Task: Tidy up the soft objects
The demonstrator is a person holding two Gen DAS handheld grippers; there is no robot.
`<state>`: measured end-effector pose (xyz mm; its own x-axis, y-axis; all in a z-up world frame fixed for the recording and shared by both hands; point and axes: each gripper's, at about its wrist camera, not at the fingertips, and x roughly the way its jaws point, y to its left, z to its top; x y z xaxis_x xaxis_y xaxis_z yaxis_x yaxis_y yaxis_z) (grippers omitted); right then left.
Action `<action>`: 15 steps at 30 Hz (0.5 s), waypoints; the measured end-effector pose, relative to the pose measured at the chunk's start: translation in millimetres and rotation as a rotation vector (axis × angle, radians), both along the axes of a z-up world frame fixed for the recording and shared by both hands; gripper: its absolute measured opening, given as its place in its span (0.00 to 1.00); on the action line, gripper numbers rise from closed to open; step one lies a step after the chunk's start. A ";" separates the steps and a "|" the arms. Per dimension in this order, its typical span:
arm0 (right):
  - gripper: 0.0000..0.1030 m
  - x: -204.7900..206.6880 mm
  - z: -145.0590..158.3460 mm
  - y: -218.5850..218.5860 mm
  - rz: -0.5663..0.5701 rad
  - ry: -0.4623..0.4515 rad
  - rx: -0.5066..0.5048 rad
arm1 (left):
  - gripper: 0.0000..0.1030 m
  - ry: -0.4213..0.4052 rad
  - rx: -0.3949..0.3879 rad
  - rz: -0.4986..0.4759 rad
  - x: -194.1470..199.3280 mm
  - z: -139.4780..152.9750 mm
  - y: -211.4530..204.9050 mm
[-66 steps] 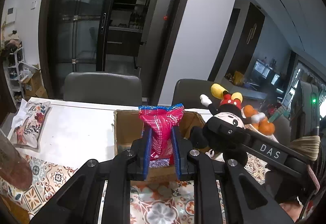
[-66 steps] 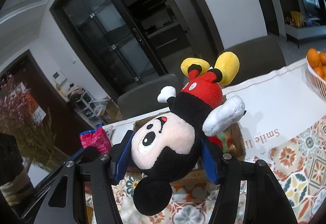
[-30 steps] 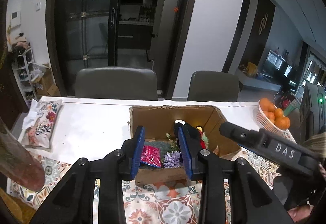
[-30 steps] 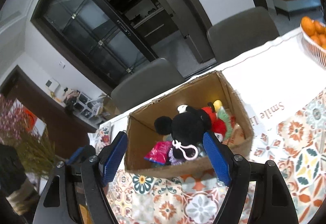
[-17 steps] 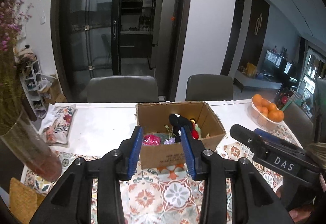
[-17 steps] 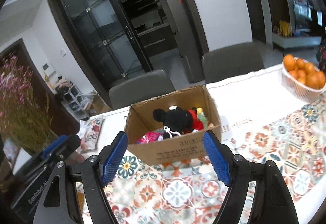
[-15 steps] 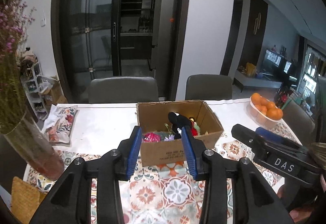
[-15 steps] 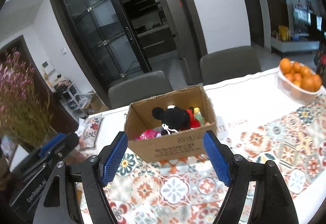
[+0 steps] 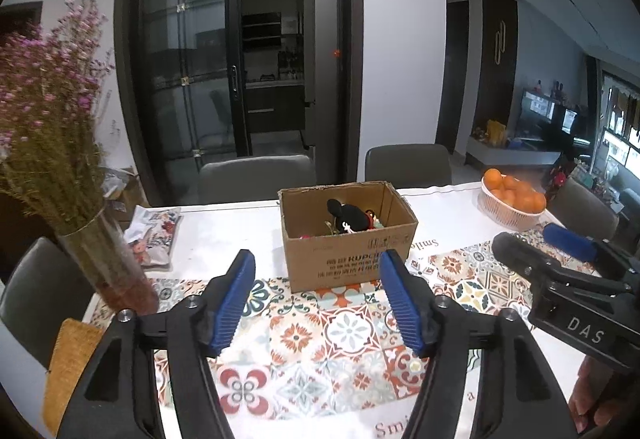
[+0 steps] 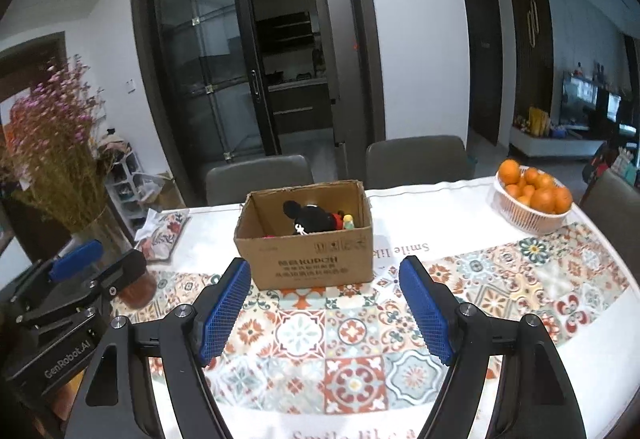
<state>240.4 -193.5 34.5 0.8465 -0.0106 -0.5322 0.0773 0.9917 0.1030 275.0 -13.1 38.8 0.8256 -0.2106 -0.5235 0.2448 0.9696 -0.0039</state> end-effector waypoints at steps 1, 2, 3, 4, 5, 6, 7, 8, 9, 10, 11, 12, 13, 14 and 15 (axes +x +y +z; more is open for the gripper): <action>0.76 -8.7 1.9 -0.2 0.004 -0.003 -0.010 | 0.66 -0.004 0.004 0.007 -7.0 1.0 0.4; 0.77 -15.3 3.0 -0.3 0.008 -0.004 -0.013 | 0.71 -0.010 0.008 0.017 -15.0 2.3 0.8; 0.81 -22.9 3.9 -1.0 0.014 -0.008 -0.013 | 0.78 -0.016 0.010 0.027 -22.5 4.0 0.7; 0.82 -30.3 4.7 -2.2 0.017 -0.010 -0.012 | 0.80 -0.023 0.012 0.039 -32.4 5.8 0.9; 0.83 -38.1 5.7 -3.9 0.018 -0.009 -0.010 | 0.84 -0.030 0.015 0.048 -40.4 7.3 0.8; 0.84 -45.6 6.2 -6.0 0.021 -0.011 -0.007 | 0.87 -0.039 0.019 0.055 -50.7 8.5 0.5; 0.84 -54.8 6.9 -8.6 0.023 -0.013 -0.003 | 0.88 -0.049 0.022 0.061 -63.2 9.5 0.0; 0.85 -61.3 7.5 -9.2 0.021 -0.013 -0.006 | 0.91 -0.054 0.024 0.065 -71.4 9.9 0.3; 0.87 -69.2 7.8 -10.5 0.017 -0.012 -0.010 | 0.92 -0.055 0.028 0.073 -79.2 9.9 0.0; 0.88 -77.7 8.6 -12.0 0.015 -0.012 -0.011 | 0.93 -0.056 0.037 0.087 -89.5 9.7 -0.3; 0.89 -88.6 9.3 -14.0 0.012 -0.015 -0.011 | 0.94 -0.058 0.042 0.094 -96.9 9.6 -0.1; 0.91 -96.2 10.0 -14.9 0.009 -0.019 -0.013 | 0.97 -0.062 0.046 0.103 -109.5 9.9 -0.7; 0.92 -105.0 10.4 -15.4 0.004 -0.024 -0.017 | 0.98 -0.065 0.048 0.106 -117.7 10.1 -1.1; 0.93 -116.5 11.0 -15.5 0.001 -0.030 -0.026 | 0.99 -0.068 0.049 0.109 -126.0 10.3 -1.7; 0.93 -124.4 11.7 -14.8 0.003 -0.035 -0.033 | 1.00 -0.073 0.051 0.119 -137.7 10.7 -2.0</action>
